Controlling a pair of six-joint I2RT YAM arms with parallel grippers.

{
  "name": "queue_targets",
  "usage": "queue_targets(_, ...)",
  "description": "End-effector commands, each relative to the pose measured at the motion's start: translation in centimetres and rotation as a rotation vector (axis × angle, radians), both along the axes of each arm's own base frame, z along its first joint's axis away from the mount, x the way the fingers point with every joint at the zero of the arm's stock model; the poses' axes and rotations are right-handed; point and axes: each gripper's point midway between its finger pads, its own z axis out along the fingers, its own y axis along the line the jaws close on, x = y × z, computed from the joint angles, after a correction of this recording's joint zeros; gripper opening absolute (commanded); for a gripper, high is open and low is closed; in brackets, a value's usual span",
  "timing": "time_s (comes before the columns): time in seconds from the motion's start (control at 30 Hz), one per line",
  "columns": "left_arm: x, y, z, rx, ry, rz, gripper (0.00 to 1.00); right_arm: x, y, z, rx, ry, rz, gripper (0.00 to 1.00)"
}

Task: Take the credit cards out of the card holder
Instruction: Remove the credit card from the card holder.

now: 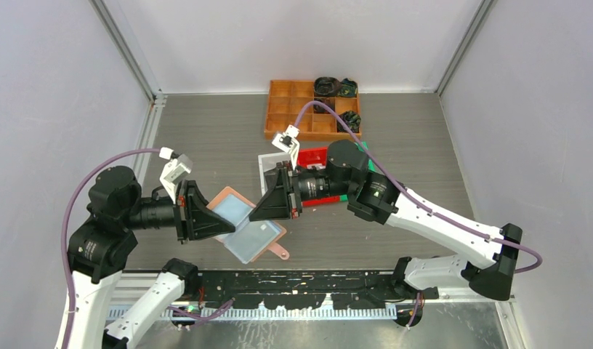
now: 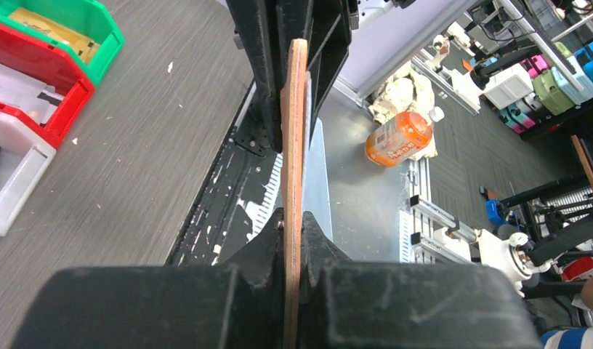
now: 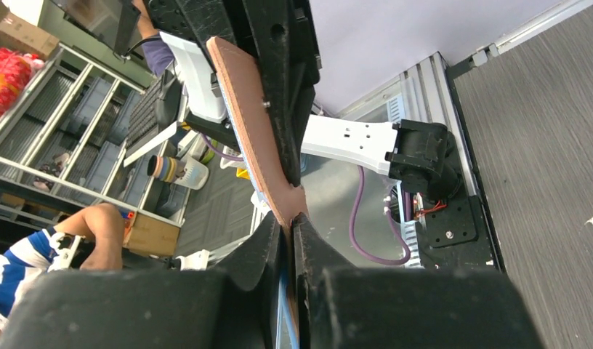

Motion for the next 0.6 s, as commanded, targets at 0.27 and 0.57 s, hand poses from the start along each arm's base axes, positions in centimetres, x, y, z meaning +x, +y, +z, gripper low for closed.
queue_targets(0.27, 1.5, -0.5, 3.7, -0.108, 0.020, 0.082, 0.00, -2.5, -2.9, 3.1, 0.210, -0.048, 0.039, 0.39)
queue_targets(0.57, 2.5, -0.8, 5.7, -0.176, 0.072, 0.130, 0.00, -2.8, -5.8, 3.7, 0.317, -0.068, -0.051, 0.36)
